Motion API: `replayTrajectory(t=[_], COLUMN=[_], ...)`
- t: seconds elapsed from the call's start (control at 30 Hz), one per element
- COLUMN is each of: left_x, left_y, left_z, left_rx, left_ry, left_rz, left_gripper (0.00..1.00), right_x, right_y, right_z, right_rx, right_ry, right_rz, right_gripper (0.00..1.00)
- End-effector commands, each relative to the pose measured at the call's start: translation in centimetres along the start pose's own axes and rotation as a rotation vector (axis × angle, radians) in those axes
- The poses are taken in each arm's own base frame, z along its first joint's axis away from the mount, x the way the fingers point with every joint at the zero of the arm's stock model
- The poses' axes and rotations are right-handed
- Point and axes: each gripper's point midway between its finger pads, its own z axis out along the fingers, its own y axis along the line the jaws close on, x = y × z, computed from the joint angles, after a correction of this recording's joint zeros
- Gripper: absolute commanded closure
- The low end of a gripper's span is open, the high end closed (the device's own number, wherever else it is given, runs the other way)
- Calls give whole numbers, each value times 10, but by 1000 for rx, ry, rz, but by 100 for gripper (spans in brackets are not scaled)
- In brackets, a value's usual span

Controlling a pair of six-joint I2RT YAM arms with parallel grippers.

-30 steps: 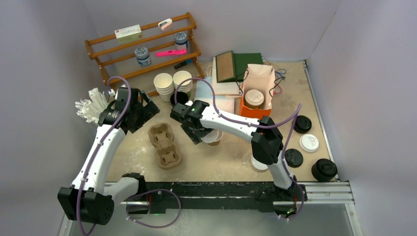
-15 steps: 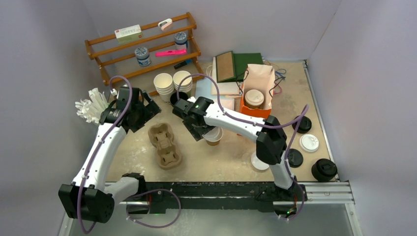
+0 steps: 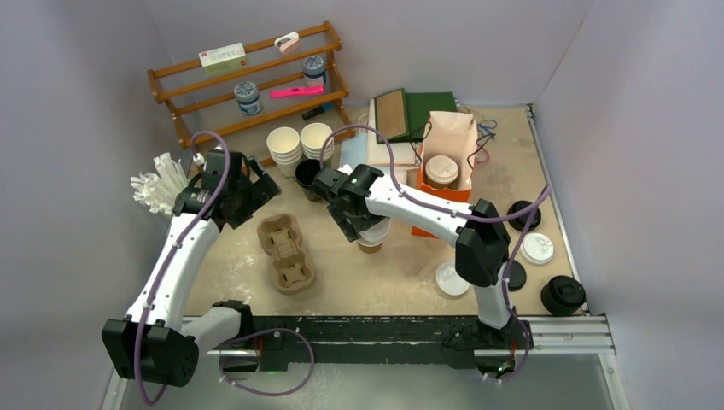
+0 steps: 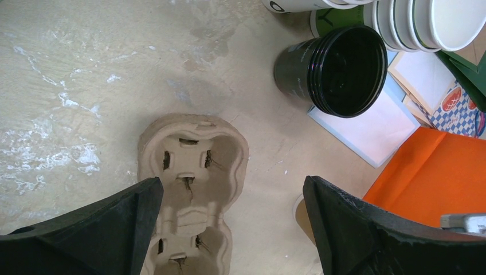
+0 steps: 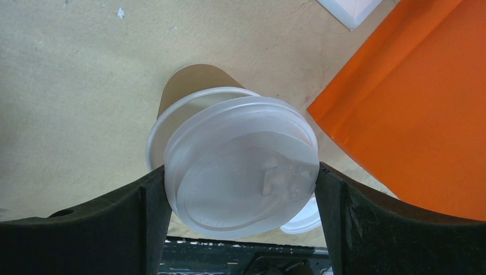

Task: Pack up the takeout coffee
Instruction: Close the cup lid on the coffee cup.

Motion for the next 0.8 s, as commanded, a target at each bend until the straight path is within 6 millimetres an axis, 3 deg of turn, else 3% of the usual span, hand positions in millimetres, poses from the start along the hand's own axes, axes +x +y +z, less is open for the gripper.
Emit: replayTrajectory(t=[0.0,0.2,0.77], left_x=[-1,0,2], left_y=[-2,-4,-4], left_z=[3,3,5], left_rx=[19,25,32], left_ry=[-2,3,10], left_rz=[8,10,13], left_gripper=[0,0,0], right_x=[2,2,3], right_y=[1,10,5], right_z=[-6,-8,-9], right_rx=[-25,-79,-95], right_ry=[-12,-8,-1], right_rz=[21,33,56], right_gripper=[11,10,8])
